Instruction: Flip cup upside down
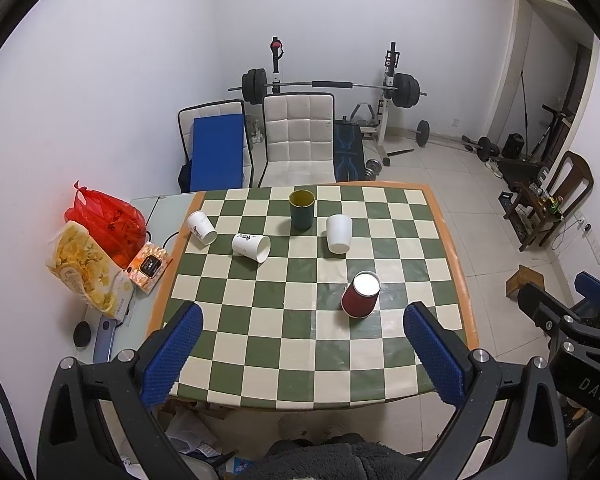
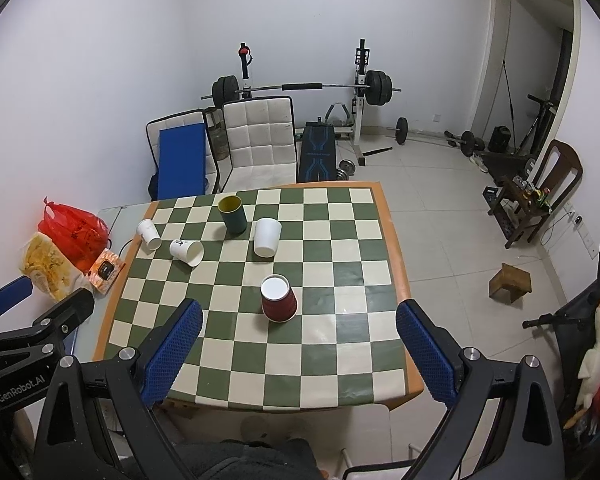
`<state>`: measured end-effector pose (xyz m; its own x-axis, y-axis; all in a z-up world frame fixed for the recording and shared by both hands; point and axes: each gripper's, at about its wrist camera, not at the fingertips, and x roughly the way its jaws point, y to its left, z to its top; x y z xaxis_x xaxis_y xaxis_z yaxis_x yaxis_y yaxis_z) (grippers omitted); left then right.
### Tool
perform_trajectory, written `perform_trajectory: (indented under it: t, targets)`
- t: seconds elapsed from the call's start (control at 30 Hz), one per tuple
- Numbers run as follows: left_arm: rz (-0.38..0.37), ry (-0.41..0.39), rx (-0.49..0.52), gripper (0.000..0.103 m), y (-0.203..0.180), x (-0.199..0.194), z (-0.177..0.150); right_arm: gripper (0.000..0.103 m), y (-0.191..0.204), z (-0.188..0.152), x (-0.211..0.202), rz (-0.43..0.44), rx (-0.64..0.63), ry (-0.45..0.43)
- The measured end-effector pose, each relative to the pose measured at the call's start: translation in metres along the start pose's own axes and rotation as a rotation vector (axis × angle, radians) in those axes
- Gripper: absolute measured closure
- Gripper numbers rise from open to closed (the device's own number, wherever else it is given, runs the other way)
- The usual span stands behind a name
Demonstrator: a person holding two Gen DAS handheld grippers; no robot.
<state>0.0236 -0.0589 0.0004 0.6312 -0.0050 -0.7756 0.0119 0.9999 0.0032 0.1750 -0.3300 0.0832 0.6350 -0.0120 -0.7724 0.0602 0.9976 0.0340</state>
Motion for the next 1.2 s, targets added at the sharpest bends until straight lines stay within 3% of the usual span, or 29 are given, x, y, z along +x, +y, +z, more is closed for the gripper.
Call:
perform_trajectory:
  t: [1.2]
  targets:
    - [0.011, -0.004, -0.01, 0.0, 0.007, -0.003, -0.004, 0.004, -0.011, -0.007, 0.002, 0.014, -0.018, 0.006]
